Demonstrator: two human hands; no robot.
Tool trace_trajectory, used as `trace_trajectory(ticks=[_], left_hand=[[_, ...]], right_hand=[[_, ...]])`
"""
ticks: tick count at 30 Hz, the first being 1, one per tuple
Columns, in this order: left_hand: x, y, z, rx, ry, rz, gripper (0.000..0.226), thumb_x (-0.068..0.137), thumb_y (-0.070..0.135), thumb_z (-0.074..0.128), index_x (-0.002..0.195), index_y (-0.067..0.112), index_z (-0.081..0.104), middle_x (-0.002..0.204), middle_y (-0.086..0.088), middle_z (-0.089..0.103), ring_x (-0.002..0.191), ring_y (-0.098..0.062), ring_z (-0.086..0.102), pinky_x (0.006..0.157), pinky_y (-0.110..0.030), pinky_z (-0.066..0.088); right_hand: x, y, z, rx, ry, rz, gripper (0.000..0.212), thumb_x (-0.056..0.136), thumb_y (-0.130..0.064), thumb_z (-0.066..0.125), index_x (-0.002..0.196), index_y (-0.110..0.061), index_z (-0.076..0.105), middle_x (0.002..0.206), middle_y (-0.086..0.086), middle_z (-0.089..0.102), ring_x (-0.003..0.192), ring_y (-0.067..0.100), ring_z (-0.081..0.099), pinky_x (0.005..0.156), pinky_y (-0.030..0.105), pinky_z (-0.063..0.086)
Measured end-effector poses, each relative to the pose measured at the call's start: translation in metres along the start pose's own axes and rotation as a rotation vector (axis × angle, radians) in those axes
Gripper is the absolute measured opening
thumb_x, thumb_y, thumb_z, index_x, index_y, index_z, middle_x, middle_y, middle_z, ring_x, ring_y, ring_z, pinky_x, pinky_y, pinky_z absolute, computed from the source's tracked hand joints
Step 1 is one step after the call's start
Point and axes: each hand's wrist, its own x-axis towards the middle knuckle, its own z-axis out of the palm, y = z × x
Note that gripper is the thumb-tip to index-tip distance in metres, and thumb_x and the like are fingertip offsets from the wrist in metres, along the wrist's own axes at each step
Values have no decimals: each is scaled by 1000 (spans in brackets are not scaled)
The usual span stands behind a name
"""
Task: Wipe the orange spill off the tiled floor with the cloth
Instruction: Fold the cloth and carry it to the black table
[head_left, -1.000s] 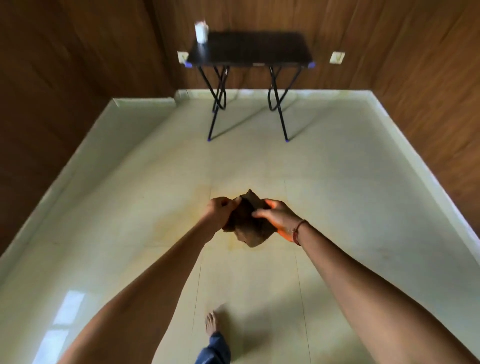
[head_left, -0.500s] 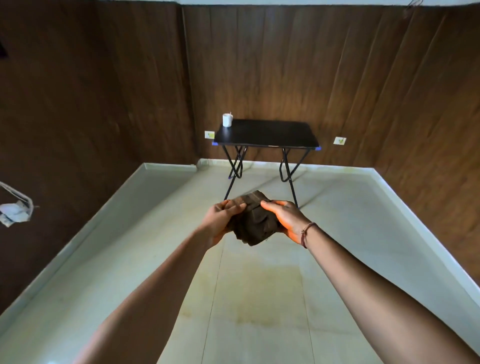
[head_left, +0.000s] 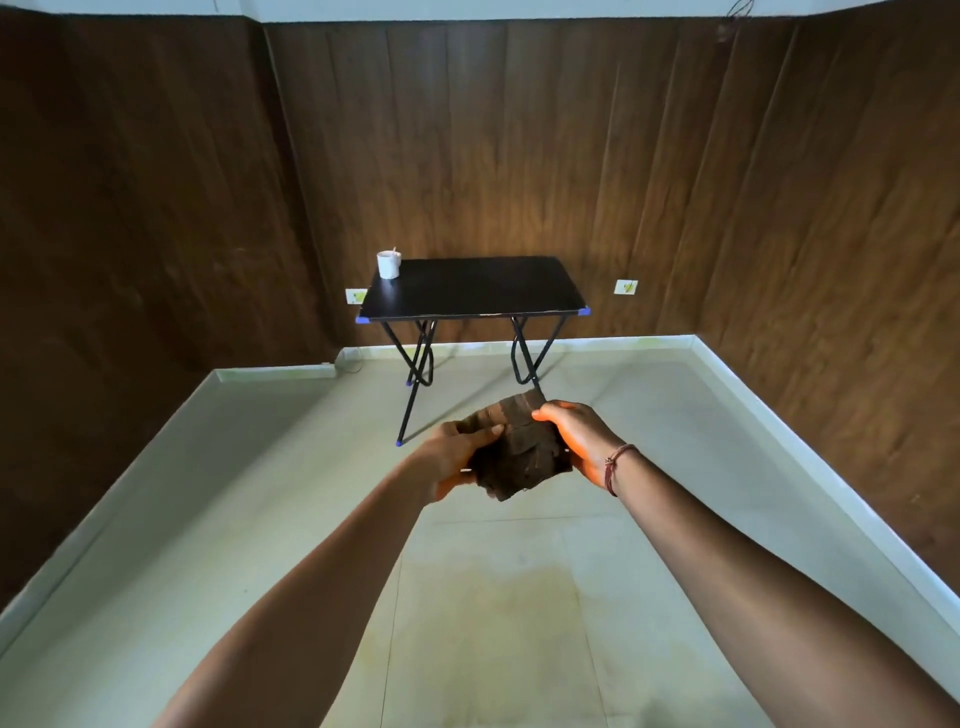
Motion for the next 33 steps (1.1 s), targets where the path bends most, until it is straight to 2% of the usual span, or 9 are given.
trace_trajectory(ticks=[2,5,8,10,15,22,27,29,33], left_hand=[[44,9,13,49,18,27,21,81,21,75,100,19,68,93,-2,75,88,-17,69,62,-29,55],[129,35,44,115,38,39,29,79,13,74,106,16,64,102,-7,71,96,-21,65,70,-32,55],[204,64,71,179,24,6,31,82,6,68,111,14,62,107,-11,67,101,-25,63,85,-39,55],[253,88,89,177,37,10,29,83,3,64,109,13,63,106,-10,67,100,-24,63,84,-39,54],[346,137,108,173,67,50,28,82,15,74,108,17,67,104,-8,71,99,-23,67,89,-41,54],[492,174,90,233,93,51,26,82,22,73,107,22,65,101,-3,71,94,-18,67,74,-30,55],[633,188,84,199,80,-7,25,87,17,68,112,21,61,107,-5,69,98,-20,66,75,-36,57],[689,198,82,237,61,-34,22,88,14,67,109,19,64,106,-6,70,96,-20,67,78,-37,57],[777,223,76,453,38,17,22,84,12,70,105,17,66,100,-2,67,95,-19,64,78,-30,55]], right_hand=[[39,-1,-28,-43,-11,16,13,88,-18,56,94,-14,67,97,9,65,89,24,61,69,32,52],[114,-11,-79,-55,-4,16,19,89,-11,55,104,-12,67,96,7,63,93,23,59,71,32,51],[179,-32,-124,-80,-66,12,31,90,-5,56,119,-12,62,111,10,67,105,25,61,83,36,54],[226,-53,-154,-119,-141,7,38,86,1,60,123,-10,59,115,13,66,108,26,62,89,38,55],[335,-100,-194,-270,-227,-43,40,81,3,67,120,-8,62,110,12,69,105,26,64,94,40,55],[488,-120,-208,-310,-207,-72,35,89,-18,68,122,-14,61,113,3,68,103,18,63,77,26,56],[612,-120,-220,-282,-94,-20,35,89,-14,67,124,-14,61,117,2,67,109,23,61,97,37,52],[663,-127,-227,-331,-64,4,31,87,-11,68,118,-14,64,110,0,68,107,22,62,95,34,51],[745,-144,-244,-502,-9,-8,12,83,-15,71,88,-25,66,87,-5,66,92,19,62,83,27,47]])
